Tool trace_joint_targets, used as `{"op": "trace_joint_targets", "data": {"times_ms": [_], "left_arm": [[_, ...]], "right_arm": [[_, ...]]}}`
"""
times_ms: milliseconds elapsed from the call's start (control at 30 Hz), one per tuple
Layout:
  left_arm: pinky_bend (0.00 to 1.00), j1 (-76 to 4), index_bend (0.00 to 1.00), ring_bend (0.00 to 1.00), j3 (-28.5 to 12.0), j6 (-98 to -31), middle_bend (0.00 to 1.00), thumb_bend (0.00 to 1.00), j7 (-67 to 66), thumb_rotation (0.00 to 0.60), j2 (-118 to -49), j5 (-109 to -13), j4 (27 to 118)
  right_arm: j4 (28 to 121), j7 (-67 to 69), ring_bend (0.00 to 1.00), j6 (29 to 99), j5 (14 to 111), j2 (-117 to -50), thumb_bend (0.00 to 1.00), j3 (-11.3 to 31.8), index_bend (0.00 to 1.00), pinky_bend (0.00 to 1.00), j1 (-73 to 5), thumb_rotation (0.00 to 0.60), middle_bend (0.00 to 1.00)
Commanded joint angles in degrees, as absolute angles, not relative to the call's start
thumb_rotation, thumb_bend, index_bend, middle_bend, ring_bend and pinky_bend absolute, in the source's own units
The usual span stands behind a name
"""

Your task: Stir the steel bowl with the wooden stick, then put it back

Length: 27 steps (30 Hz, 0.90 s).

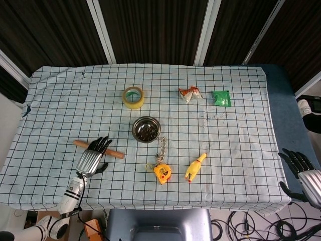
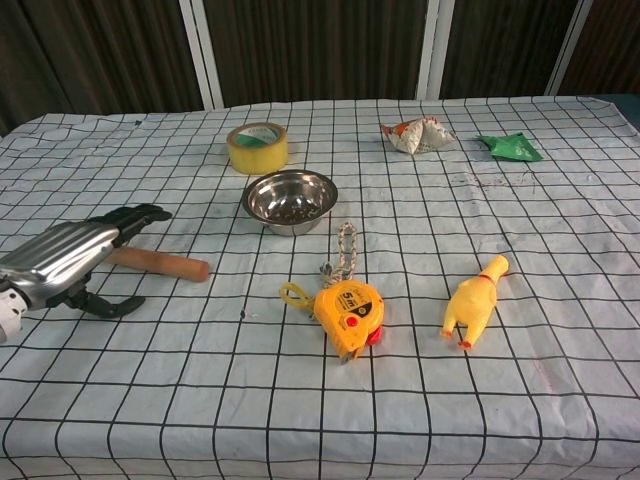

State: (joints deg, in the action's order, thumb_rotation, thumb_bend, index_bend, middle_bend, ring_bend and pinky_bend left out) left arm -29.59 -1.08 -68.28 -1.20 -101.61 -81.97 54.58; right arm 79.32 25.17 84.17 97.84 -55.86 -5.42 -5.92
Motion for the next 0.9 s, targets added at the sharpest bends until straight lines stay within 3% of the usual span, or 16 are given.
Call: {"op": "trace_joint_targets", "data": {"times_ms": [33,200,433,600,900], "left_arm": [[0.13,-29.53,0.00,0.00,-0.41,-66.77,0.00,0.29,-2.76,0.600,-98.45,-82.31,58.34],[0.11,-28.26,0.00,0.00,1.65,-65.94,0.00,0.30,-6.63,0.600,-91.33,-82.89,66.38],[0.00,-18.36,0.00,0.00,5.87,-81.63,0.01,0.33,-14.58,0.600,-72.27,-86.28,85.90],[0.00,-9.94,0.00,0.00,4.26,-95.33,0.00,0.33,-15.83,0.600,-74.17,-85.95,84.40],[0.00,-8.75,0.00,0.00,4.20,-92.66,0.00,0.35,-11.52,0.600,-72.07,-86.67,84.36]], "right_arm": [[79.21,25.33,0.00,84.32,97.74,-55.88,0.34,-5.36,0.00,0.04,-5.88,0.600,0.00],[79.20,24.82,0.00,84.19,97.70,-56.03,0.34,-5.39,0.00,0.04,-5.89,0.600,0.00],[82.81,14.58,0.00,85.97,92.80,-57.46,0.34,-2.60,0.00,0.00,-4.05,0.600,0.00],[88.51,2.39,0.00,87.13,90.43,-59.45,0.33,-0.68,0.00,0.00,-3.39,0.600,0.00],[90.77,-2.02,0.00,84.96,90.70,-61.18,0.34,-0.93,0.00,0.00,-3.99,0.600,0.00]]}}
